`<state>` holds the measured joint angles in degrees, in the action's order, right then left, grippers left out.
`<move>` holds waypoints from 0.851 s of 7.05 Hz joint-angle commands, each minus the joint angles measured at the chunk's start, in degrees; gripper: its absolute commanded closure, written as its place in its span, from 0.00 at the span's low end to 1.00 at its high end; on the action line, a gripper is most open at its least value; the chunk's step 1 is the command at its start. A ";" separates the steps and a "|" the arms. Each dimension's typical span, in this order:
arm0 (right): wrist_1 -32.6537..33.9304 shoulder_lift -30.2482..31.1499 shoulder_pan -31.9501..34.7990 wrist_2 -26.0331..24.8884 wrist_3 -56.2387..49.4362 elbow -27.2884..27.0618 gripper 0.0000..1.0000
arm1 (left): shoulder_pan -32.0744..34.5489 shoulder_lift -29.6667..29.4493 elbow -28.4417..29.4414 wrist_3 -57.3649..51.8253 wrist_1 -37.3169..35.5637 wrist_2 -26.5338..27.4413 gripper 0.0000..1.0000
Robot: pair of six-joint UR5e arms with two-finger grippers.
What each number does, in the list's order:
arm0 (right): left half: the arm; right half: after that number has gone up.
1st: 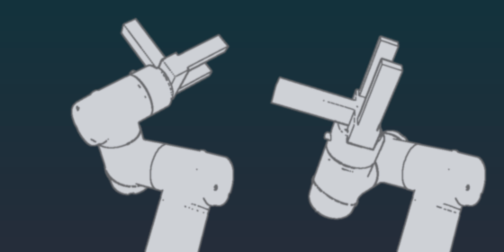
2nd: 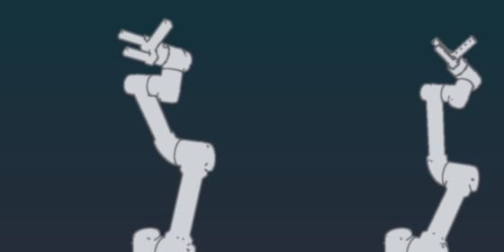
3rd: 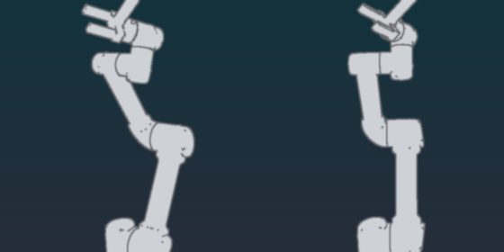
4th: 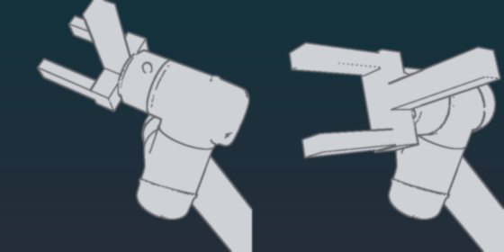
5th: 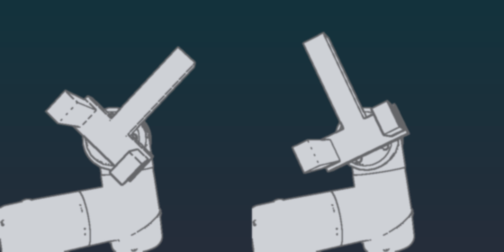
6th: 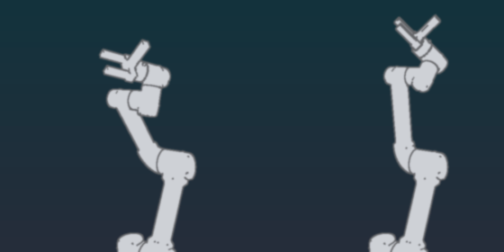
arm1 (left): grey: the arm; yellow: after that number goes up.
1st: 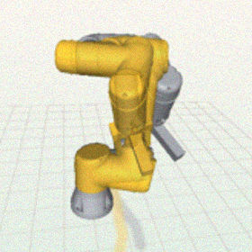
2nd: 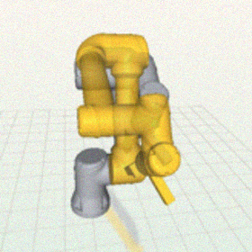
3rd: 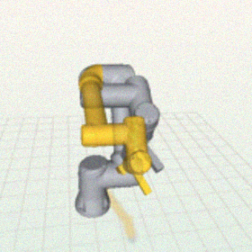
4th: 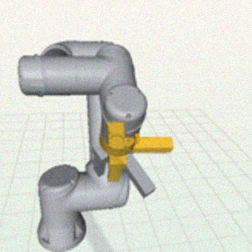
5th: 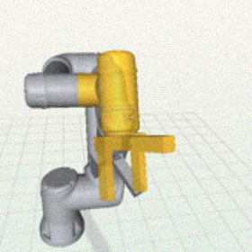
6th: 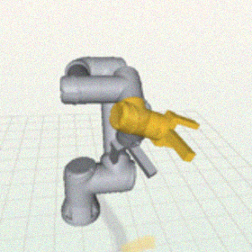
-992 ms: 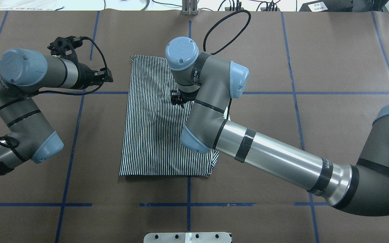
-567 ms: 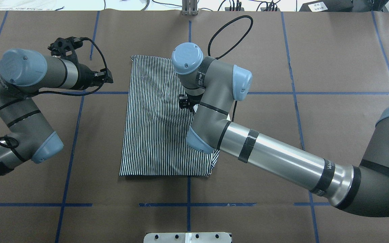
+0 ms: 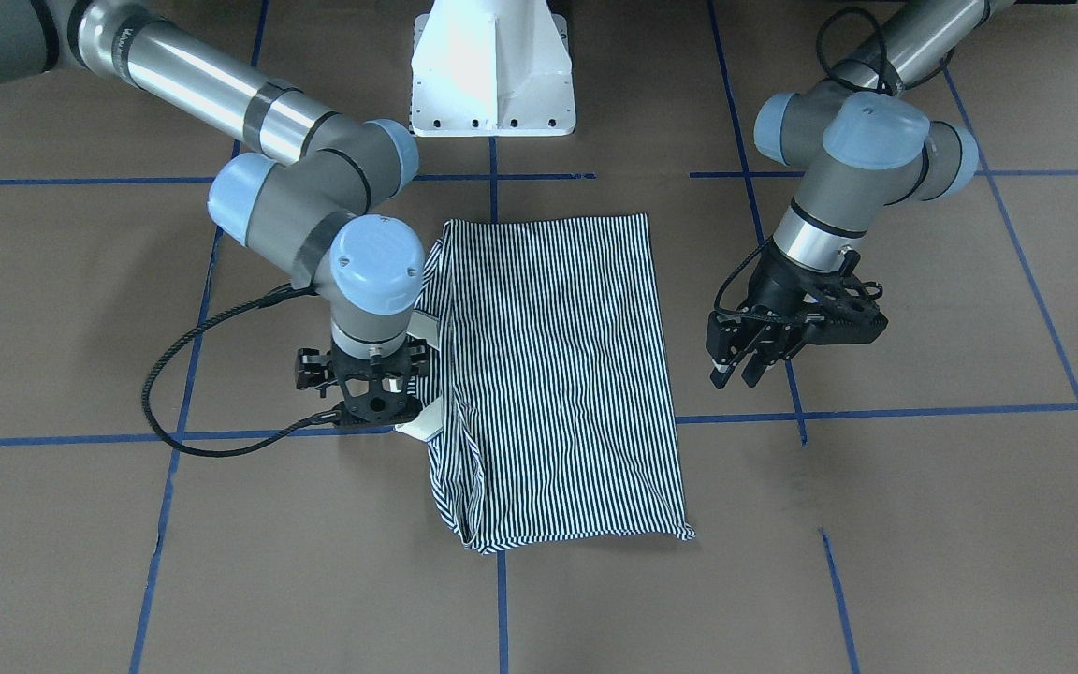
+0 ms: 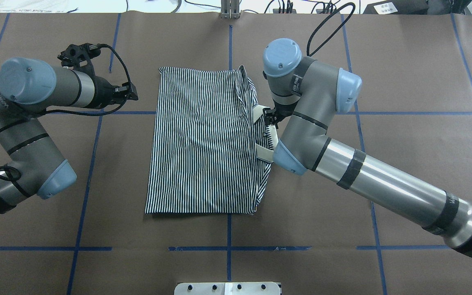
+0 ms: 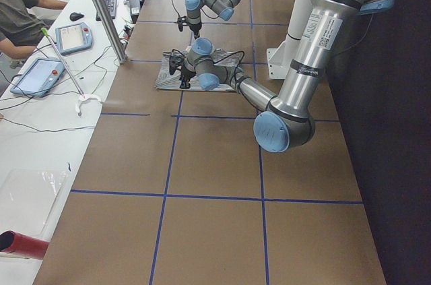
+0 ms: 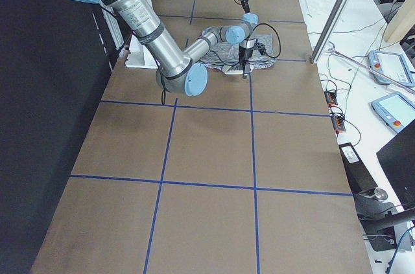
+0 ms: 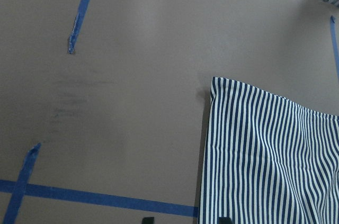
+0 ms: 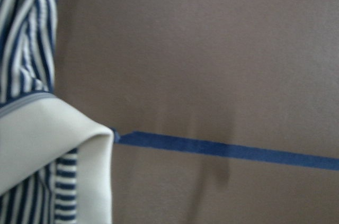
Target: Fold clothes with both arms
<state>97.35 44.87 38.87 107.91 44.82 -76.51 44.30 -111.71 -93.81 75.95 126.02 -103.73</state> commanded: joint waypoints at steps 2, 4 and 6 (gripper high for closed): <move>-0.31 -4.15 0.69 0.29 5.93 0.03 0.00 | 0.00 1.58 -2.42 0.07 -1.57 0.02 0.49; -2.14 -16.43 0.69 0.11 8.78 15.08 0.00 | 0.00 1.67 -2.78 0.07 -1.57 0.02 0.49; -11.02 -20.58 0.42 -0.85 11.77 26.09 0.00 | -0.09 1.67 -2.78 0.68 -1.66 0.02 0.48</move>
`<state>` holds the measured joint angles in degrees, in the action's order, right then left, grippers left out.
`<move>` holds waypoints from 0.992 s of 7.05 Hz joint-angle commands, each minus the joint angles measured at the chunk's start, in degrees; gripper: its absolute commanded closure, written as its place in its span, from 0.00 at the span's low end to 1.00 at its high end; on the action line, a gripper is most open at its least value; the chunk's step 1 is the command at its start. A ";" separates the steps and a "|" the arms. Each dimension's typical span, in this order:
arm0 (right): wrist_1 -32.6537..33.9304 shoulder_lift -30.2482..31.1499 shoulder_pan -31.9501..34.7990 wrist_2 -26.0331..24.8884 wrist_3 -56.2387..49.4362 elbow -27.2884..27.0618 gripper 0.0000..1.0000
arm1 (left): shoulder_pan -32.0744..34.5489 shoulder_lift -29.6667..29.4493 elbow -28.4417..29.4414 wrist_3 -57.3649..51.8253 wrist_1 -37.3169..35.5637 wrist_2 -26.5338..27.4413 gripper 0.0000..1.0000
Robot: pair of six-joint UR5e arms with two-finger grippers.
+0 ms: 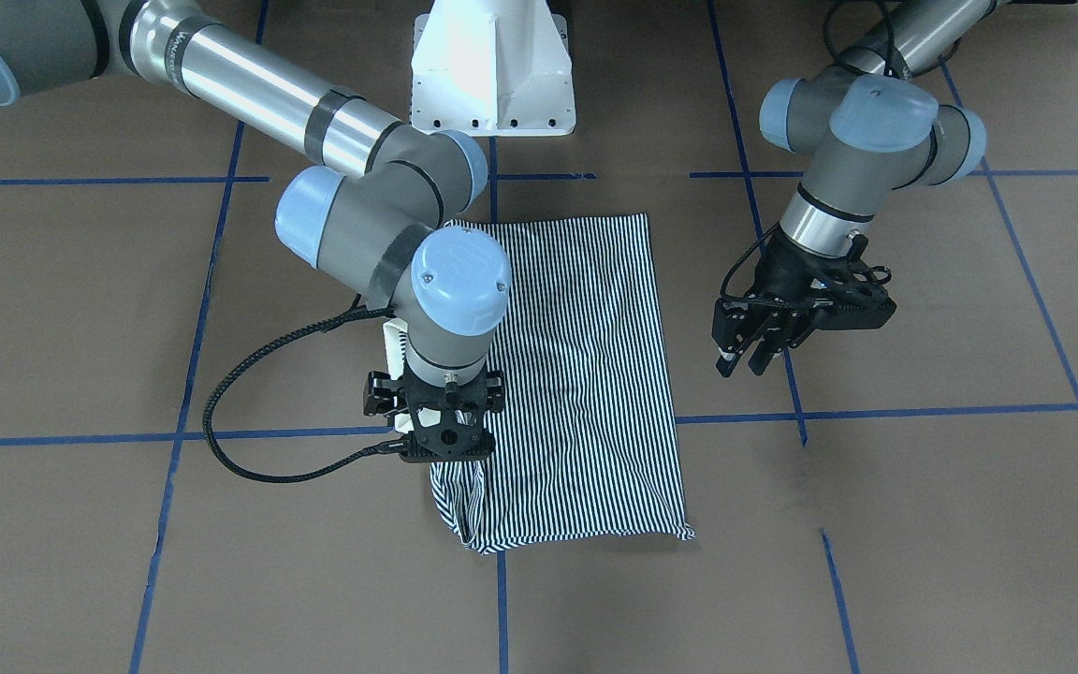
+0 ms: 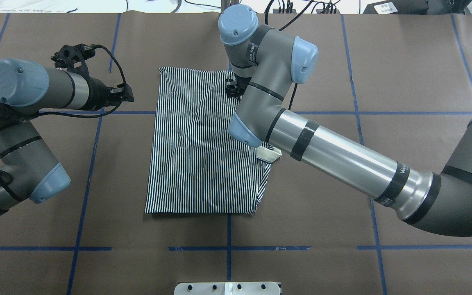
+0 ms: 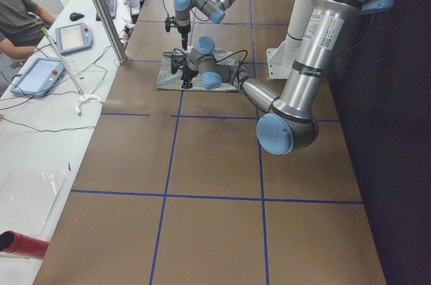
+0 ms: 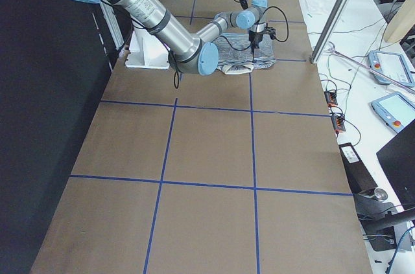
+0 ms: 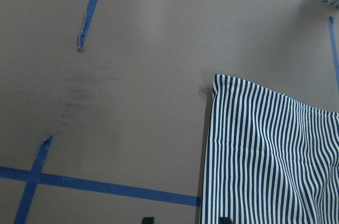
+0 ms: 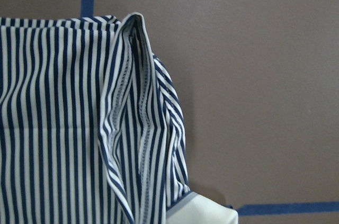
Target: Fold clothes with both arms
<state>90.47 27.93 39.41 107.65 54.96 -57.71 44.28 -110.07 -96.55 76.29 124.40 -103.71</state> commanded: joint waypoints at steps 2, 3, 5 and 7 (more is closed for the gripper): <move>-10.19 -4.37 -0.30 -2.45 5.30 10.41 0.00 | -0.33 -0.05 -0.04 0.44 0.05 0.00 0.47; -10.92 -4.28 -0.48 -3.15 5.34 11.56 0.00 | -0.33 -0.05 -0.04 0.44 0.05 0.00 0.47; -11.02 -4.11 -0.74 -4.12 5.07 13.33 0.00 | -0.33 -0.05 -0.13 0.44 0.05 0.00 0.47; -10.67 -1.92 2.22 -3.77 -0.51 12.63 0.00 | -0.33 0.30 -0.04 0.35 0.05 0.00 0.47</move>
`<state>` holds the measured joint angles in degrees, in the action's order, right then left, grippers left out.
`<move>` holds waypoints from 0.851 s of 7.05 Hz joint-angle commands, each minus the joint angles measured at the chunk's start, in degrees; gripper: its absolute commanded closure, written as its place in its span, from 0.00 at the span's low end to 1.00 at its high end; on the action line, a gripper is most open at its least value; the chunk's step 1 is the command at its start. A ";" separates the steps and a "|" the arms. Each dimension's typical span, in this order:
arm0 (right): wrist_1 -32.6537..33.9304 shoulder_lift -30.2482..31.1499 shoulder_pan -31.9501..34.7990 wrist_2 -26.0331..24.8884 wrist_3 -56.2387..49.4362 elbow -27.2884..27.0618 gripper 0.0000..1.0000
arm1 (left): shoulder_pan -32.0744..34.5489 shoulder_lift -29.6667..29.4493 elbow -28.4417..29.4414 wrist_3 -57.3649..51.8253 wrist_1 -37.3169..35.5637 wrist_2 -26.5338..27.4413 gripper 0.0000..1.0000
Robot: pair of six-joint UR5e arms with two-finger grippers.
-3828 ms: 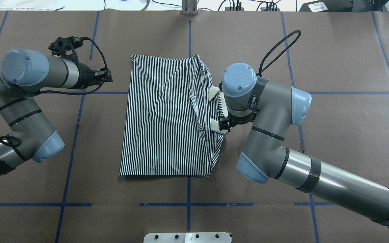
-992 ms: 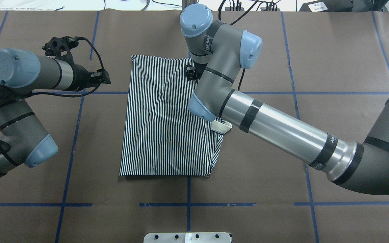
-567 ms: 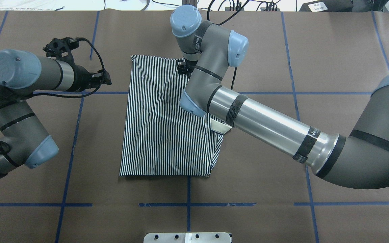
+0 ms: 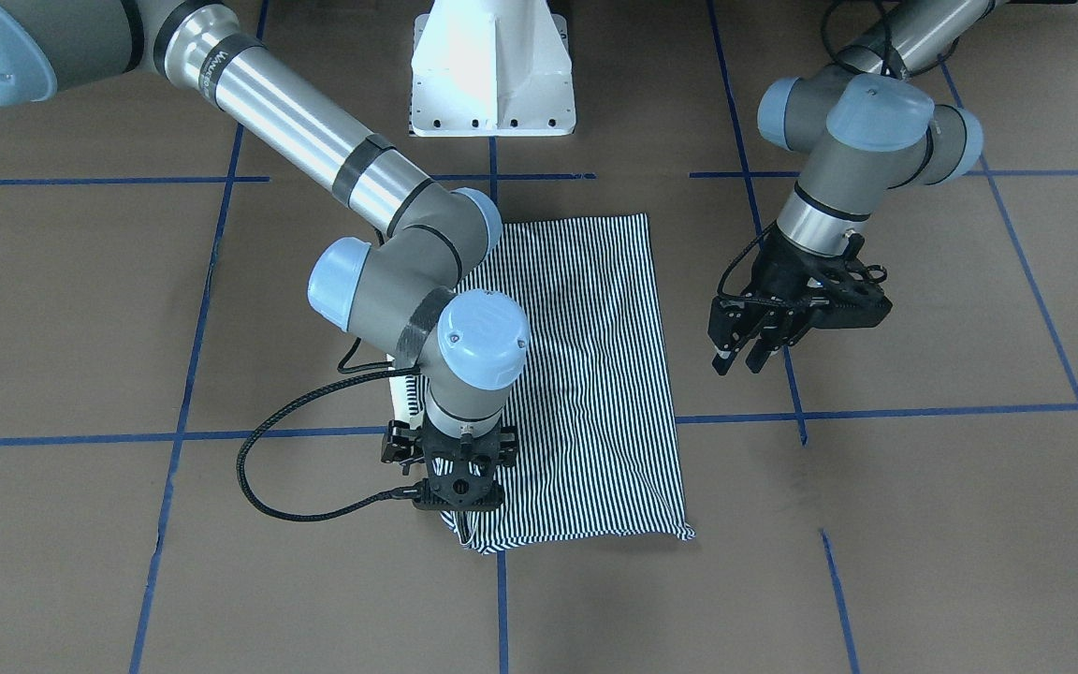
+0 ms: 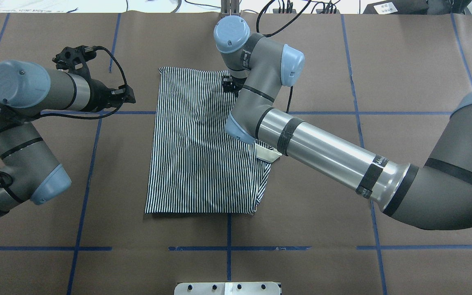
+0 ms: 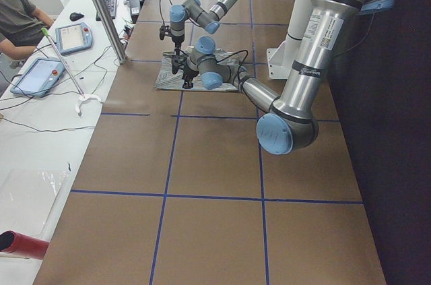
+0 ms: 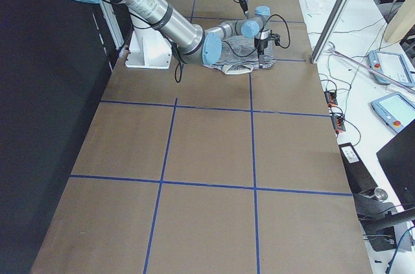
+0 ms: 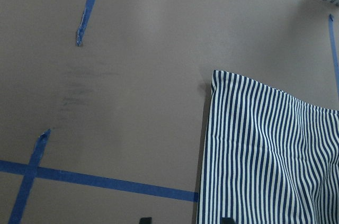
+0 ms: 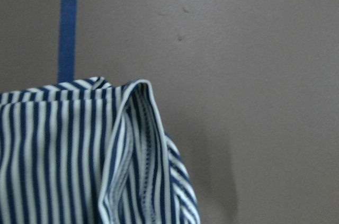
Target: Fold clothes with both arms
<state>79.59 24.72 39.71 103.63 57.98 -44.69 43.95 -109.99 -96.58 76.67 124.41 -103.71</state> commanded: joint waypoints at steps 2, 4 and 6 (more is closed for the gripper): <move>0.66 2.26 3.00 1.13 -4.28 -2.49 0.00 | 0.00 0.21 -0.36 -0.03 -0.05 0.00 0.47; 13.42 5.31 2.75 4.99 -2.10 -18.40 0.00 | 0.00 0.22 -0.45 -0.03 -0.05 -0.09 0.47; 13.58 17.15 -2.58 4.13 18.01 -37.75 0.00 | 0.00 0.21 -0.53 -0.03 -0.05 -0.18 0.47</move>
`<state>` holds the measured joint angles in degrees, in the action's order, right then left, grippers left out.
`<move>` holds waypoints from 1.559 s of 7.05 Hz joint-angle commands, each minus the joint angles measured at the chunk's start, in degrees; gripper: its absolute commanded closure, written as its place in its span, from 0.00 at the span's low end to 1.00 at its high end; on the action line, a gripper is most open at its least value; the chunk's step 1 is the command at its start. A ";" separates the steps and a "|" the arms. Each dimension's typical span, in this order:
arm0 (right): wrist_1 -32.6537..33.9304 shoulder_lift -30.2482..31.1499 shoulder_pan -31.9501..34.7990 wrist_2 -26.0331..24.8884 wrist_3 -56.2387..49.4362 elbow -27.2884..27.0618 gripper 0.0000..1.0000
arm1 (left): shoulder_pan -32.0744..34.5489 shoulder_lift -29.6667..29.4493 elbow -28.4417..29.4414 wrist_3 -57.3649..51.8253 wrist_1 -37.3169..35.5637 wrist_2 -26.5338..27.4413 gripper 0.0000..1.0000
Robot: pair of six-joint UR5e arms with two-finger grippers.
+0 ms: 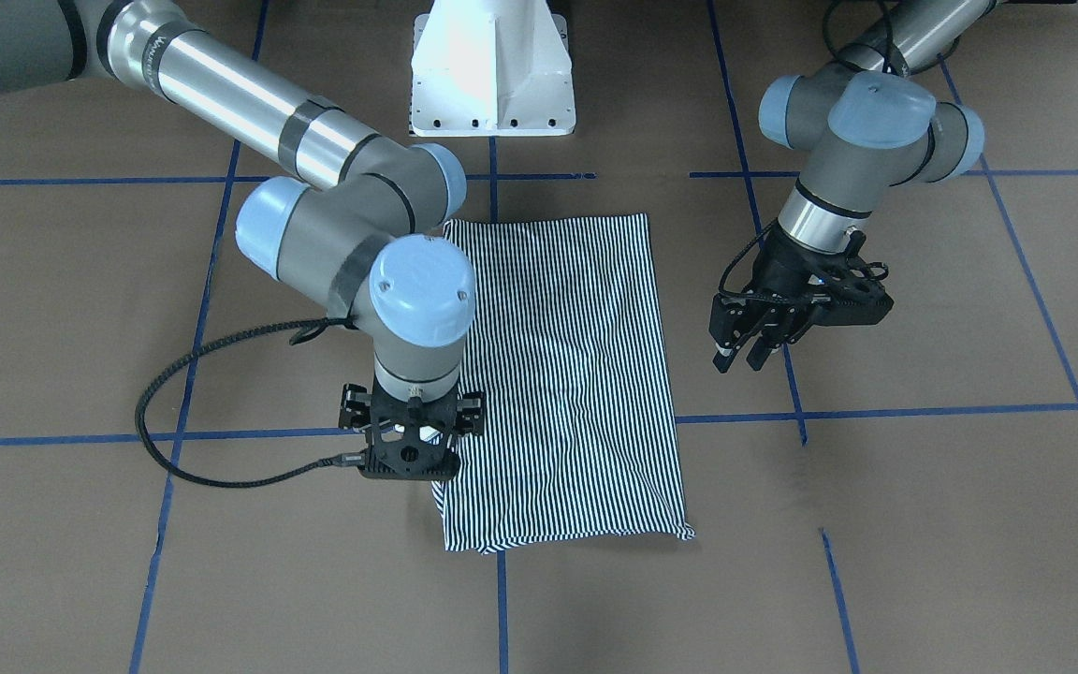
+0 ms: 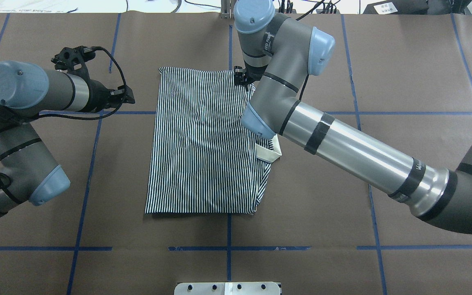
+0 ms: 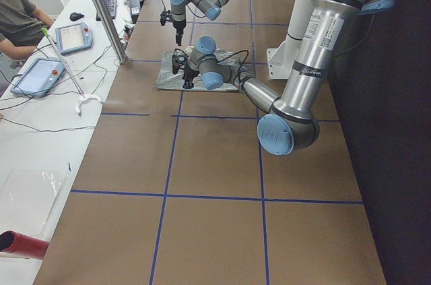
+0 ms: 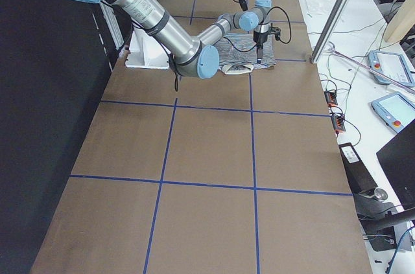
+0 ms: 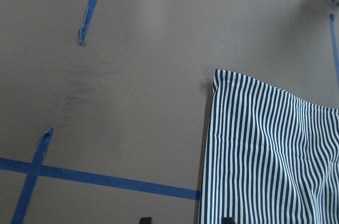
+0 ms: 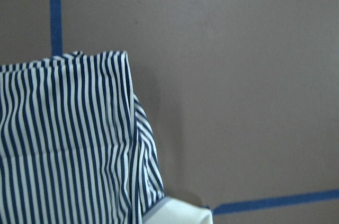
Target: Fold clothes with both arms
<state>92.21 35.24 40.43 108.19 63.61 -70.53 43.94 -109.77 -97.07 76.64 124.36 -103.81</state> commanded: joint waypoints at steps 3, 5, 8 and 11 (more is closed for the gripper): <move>0.86 15.71 -17.10 -12.71 41.84 -26.91 0.24 | 0.00 0.08 -0.05 0.09 0.00 -0.08 0.47; 0.69 16.96 -22.56 -17.74 52.80 -27.73 0.24 | 0.00 0.08 -0.05 0.09 0.09 -0.08 0.47; 0.60 18.37 -23.28 -18.02 54.07 -27.82 0.24 | -0.09 1.39 -1.63 0.09 0.00 -0.08 0.46; -3.97 20.74 -24.16 -17.67 54.51 -27.82 0.24 | -0.09 1.40 -1.72 0.09 0.00 -0.08 0.46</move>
<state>89.50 55.23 16.69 90.33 118.03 -98.35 43.86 -108.40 -98.70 76.73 124.37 -103.89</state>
